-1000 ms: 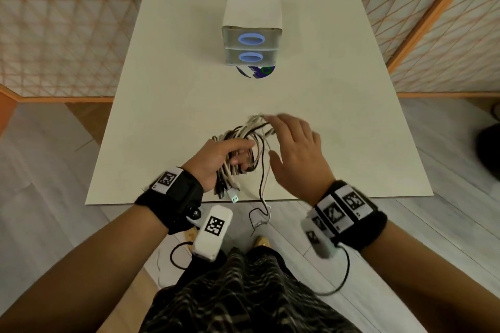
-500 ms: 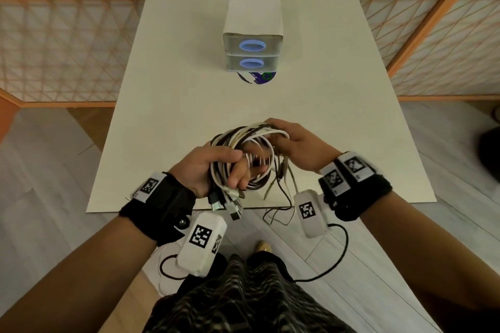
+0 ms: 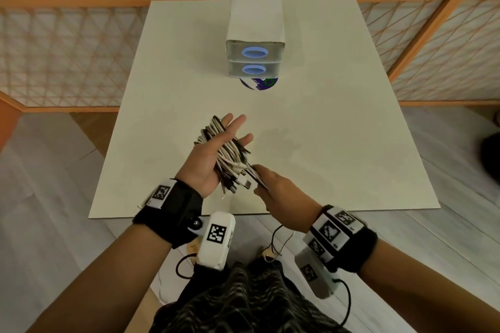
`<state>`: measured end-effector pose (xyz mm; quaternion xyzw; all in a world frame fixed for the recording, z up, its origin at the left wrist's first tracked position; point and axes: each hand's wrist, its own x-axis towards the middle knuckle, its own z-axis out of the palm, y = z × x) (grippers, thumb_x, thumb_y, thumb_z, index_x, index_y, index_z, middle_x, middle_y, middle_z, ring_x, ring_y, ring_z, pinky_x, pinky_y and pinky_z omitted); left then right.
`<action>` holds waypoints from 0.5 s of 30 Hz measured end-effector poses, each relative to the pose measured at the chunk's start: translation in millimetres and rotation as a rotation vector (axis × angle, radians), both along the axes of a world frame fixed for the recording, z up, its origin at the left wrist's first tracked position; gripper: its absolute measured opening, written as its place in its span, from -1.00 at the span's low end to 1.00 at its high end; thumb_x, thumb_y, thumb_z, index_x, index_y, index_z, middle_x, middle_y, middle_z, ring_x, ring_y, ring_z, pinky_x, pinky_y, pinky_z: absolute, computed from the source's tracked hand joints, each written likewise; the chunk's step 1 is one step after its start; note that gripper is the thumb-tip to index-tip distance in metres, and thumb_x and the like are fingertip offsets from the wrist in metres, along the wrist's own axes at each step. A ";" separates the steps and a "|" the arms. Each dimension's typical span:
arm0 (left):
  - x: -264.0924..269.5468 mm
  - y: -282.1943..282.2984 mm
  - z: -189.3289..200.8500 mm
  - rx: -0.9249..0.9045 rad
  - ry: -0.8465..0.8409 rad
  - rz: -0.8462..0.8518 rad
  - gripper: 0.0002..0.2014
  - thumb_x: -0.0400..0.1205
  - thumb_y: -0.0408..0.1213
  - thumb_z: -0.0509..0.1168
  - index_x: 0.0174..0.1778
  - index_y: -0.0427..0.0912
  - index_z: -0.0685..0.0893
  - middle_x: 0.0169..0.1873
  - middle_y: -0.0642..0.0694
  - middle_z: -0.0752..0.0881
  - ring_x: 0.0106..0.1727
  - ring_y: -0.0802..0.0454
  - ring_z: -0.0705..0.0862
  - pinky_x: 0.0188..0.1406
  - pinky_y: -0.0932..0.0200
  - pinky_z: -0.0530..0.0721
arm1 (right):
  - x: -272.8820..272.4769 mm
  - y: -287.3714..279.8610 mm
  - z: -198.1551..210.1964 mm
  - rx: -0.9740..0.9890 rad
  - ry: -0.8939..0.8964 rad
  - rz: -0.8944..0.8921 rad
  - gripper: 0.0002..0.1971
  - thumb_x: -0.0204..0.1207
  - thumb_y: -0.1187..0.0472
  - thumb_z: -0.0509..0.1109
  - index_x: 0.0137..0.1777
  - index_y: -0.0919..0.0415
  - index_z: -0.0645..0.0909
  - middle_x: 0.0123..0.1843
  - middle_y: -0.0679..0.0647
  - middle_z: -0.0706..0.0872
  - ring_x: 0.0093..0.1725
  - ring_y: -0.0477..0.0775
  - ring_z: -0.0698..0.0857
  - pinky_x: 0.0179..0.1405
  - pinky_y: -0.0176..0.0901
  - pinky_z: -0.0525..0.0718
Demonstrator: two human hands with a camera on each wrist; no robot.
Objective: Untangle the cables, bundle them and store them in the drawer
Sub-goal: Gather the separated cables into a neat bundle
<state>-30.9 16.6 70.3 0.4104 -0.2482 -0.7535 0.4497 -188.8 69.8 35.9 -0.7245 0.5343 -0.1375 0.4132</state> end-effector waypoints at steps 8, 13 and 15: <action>-15.6 4.9 -17.2 -0.607 -0.748 -0.345 -0.67 0.67 -0.44 0.19 0.34 -0.13 0.61 0.44 0.11 0.47 0.07 0.42 0.63 0.07 0.47 0.55 | 0.2 -21.5 21.7 0.304 -0.052 -0.053 -0.82 0.55 0.31 0.20 0.08 0.31 0.56 -0.08 0.23 0.70 -0.22 0.08 0.60 -0.24 -0.05 0.58; -15.5 1.5 -23.7 -0.838 -0.976 -0.542 -0.39 0.64 -0.37 0.22 0.57 0.14 0.20 0.44 0.27 0.36 0.36 0.63 0.22 0.35 0.70 0.10 | -14.3 -33.3 34.6 0.635 -0.366 -0.208 -0.86 0.48 0.46 0.26 -0.23 0.31 0.61 -0.27 0.19 0.65 -0.39 0.03 0.49 -0.46 -0.20 0.40; -12.3 0.6 -27.5 -0.853 -0.993 -0.638 -0.30 0.60 -0.32 0.23 0.56 0.25 0.05 0.47 0.17 0.34 0.43 0.51 0.15 0.35 0.71 -0.03 | -17.5 -35.2 35.7 0.697 -0.357 -0.184 -0.92 0.43 0.46 0.28 -0.16 0.45 0.61 -0.35 0.19 0.66 -0.43 0.04 0.49 -0.49 -0.18 0.39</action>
